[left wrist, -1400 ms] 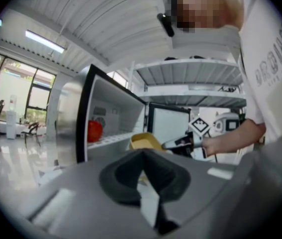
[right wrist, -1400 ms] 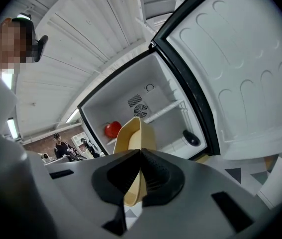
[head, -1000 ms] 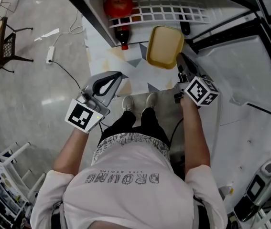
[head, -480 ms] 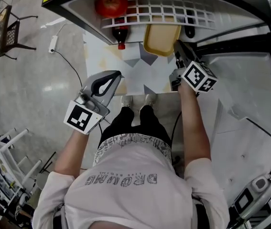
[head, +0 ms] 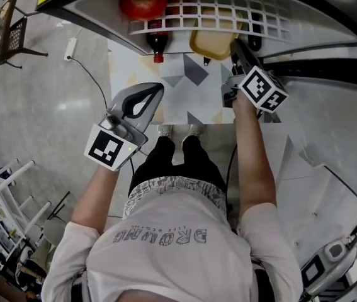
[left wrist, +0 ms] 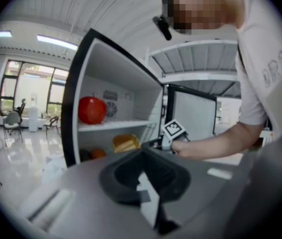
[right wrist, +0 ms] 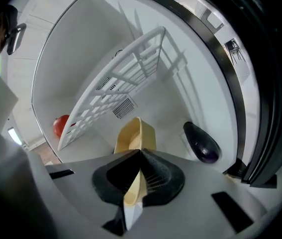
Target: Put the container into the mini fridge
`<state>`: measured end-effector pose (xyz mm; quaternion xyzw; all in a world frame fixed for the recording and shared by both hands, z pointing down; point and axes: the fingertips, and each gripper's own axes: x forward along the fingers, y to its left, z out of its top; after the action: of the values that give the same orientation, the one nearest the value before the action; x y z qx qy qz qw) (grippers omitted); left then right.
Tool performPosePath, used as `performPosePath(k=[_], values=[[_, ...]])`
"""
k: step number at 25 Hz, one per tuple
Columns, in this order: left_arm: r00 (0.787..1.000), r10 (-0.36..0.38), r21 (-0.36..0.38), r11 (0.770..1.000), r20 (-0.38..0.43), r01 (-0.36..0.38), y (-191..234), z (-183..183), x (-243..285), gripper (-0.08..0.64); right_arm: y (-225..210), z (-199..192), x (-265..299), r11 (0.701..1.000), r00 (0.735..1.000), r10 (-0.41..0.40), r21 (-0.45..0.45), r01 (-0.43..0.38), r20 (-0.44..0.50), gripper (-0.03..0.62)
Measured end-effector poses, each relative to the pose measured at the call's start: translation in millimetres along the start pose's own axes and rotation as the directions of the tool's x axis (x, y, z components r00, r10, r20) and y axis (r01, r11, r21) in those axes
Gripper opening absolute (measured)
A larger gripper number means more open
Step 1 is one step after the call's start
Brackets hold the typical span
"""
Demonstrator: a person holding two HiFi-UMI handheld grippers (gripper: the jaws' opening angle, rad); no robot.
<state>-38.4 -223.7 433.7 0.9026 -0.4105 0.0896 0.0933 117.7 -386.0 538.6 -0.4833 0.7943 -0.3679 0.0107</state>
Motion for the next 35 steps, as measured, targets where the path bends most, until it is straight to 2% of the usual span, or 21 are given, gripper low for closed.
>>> performPosePath(k=[8,18,28,35], values=[[1.0,0.004,-0.009,1.0,0.004,-0.004,5.4,-5.3,12.2,0.008,-5.2,4.5,21.3,1.0,1.0,-0.007,0.028,0.006,0.016,0.011],[1.0,-0.004,-0.006,1.0,0.022,0.004,9.6,-0.1,23.7,0.008,-22.7,3.9,38.5,0.994,0.997,-0.069,0.084,0.066,0.032,0.011],[1.0,0.009,-0.012,1.0,-0.001,-0.009,12.1,-6.4,19.8,0.008,-38.7,5.0,51.9,0.982,0.989,-0.136,0.142,0.126,0.062,0.012],[1.0,0.008,-0.008,1.0,-0.003,-0.008,12.8,-4.3,20.4,0.008,-38.3,5.9,54.6,0.983,0.989,-0.135,0.135,0.126,0.055,0.021]])
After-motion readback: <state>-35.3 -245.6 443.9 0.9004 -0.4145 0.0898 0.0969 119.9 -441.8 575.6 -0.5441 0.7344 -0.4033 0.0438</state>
